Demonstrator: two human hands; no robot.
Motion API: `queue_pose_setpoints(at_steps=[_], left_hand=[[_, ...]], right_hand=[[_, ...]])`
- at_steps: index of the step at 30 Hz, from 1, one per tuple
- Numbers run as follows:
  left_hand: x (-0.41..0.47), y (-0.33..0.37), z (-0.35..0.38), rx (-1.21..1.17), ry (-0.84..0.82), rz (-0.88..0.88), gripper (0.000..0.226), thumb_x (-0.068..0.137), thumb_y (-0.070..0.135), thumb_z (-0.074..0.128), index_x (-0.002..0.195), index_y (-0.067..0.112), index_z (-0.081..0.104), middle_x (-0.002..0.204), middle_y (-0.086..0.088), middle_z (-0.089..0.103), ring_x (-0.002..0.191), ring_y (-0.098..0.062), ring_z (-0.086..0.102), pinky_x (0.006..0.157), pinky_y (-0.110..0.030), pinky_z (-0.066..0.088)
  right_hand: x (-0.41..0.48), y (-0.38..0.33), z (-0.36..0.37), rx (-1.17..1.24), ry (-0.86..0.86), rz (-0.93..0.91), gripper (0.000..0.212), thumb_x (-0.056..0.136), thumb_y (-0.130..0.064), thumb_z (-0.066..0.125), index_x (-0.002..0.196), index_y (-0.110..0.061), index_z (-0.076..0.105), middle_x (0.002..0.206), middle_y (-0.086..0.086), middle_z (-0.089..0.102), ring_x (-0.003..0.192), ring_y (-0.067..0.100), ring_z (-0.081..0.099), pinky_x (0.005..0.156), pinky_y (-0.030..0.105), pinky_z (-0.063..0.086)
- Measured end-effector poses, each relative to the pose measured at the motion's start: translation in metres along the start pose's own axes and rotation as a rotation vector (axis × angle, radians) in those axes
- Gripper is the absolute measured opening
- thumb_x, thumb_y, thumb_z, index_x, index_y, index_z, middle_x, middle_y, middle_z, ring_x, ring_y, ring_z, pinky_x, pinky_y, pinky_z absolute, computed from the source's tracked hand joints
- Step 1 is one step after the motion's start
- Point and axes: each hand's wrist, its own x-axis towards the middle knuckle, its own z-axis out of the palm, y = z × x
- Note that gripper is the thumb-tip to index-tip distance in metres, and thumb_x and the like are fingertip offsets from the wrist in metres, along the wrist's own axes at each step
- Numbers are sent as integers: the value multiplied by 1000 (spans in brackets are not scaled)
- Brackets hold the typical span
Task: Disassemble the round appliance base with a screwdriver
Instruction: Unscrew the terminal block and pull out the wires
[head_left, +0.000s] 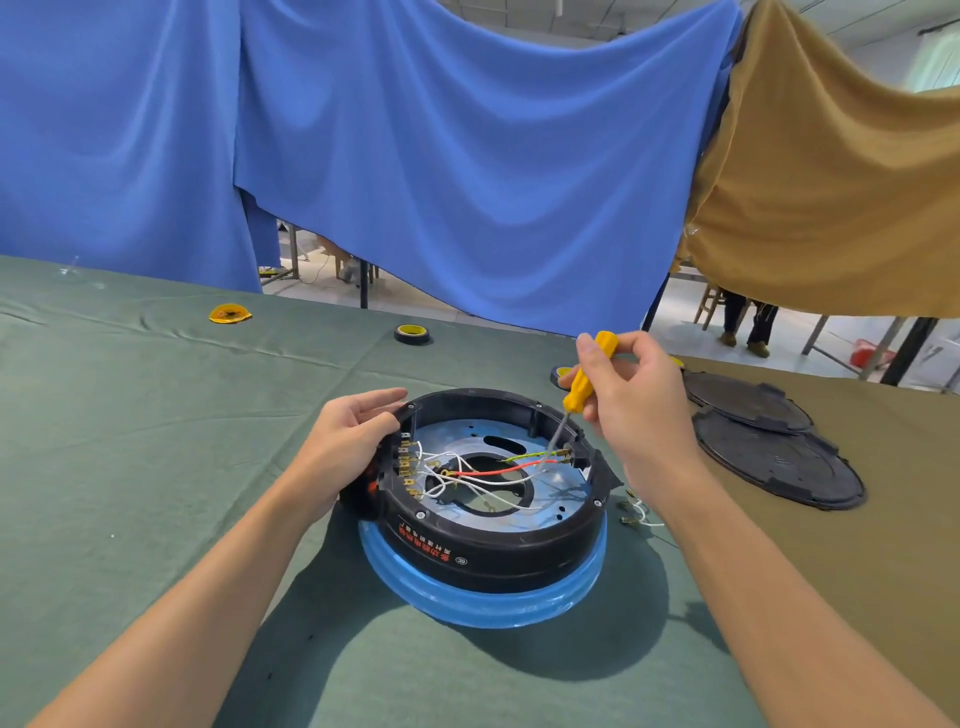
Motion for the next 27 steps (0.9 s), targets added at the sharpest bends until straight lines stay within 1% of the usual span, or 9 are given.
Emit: queue_pose_setpoints(at_steps=[4, 9, 13, 15, 19, 22, 23, 25, 27], left_hand=[[5, 8, -1, 30, -72, 7, 44, 90, -5, 47, 119, 23, 65, 105, 2, 74, 88, -21, 73, 72, -36, 60], [10, 9, -1, 36, -127, 1, 47, 92, -8, 44, 116, 27, 65, 108, 1, 73, 90, -21, 73, 69, -32, 59], [14, 8, -7, 0, -193, -16, 45, 95, -7, 45, 120, 26, 64, 115, -2, 71, 99, -21, 71, 76, -32, 58], [15, 6, -8, -15, -203, -20, 43, 96, -6, 45, 120, 25, 64, 117, -3, 70, 102, -23, 70, 81, -35, 57], [15, 1, -6, -37, -180, -15, 41, 97, -4, 45, 119, 23, 64, 117, -3, 70, 102, -23, 69, 80, -34, 56], [13, -1, -2, -28, -153, 14, 40, 97, -7, 43, 117, 20, 64, 116, -5, 71, 101, -23, 70, 81, -32, 56], [13, -1, -1, -13, -146, 26, 40, 96, -7, 42, 116, 20, 64, 117, -6, 70, 102, -23, 69, 85, -34, 55], [12, -1, 1, 16, -136, 38, 41, 96, -7, 41, 116, 22, 64, 118, -7, 69, 103, -23, 69, 89, -37, 53], [12, 0, 2, 27, -125, 40, 42, 97, -7, 41, 117, 22, 63, 118, -7, 69, 101, -22, 69, 87, -36, 53]], right_hand=[[-4, 5, 5, 85, -5, 15, 18, 95, -27, 58, 91, -12, 48, 69, 8, 70, 52, 25, 62, 45, 30, 49], [-10, 9, 7, 128, -164, 142, 19, 86, -10, 70, 90, -9, 52, 76, 11, 72, 65, 25, 72, 58, 28, 59], [-15, 14, 11, -4, -366, 195, 26, 78, -4, 75, 80, -8, 50, 87, 18, 71, 70, 27, 73, 80, 45, 58], [-16, 13, 15, -72, -401, 184, 23, 81, -6, 73, 82, -10, 50, 88, 17, 70, 67, 25, 73, 79, 49, 58], [-24, 14, 29, -357, -433, 4, 5, 89, -17, 62, 91, -17, 58, 75, -1, 70, 61, 13, 70, 72, 42, 59], [-34, 14, 38, -559, -459, -178, 17, 94, -26, 55, 106, -19, 65, 94, -2, 70, 89, 21, 64, 88, 30, 46], [-37, 13, 41, -612, -444, -258, 20, 95, -26, 54, 106, -16, 67, 97, 0, 70, 91, 22, 62, 86, 24, 39], [-41, 11, 45, -668, -416, -360, 23, 96, -25, 52, 98, -10, 70, 94, 4, 71, 89, 23, 60, 79, 26, 33], [-43, 10, 48, -676, -399, -381, 25, 98, -24, 50, 94, -9, 69, 90, 6, 70, 86, 22, 60, 80, 31, 37]])
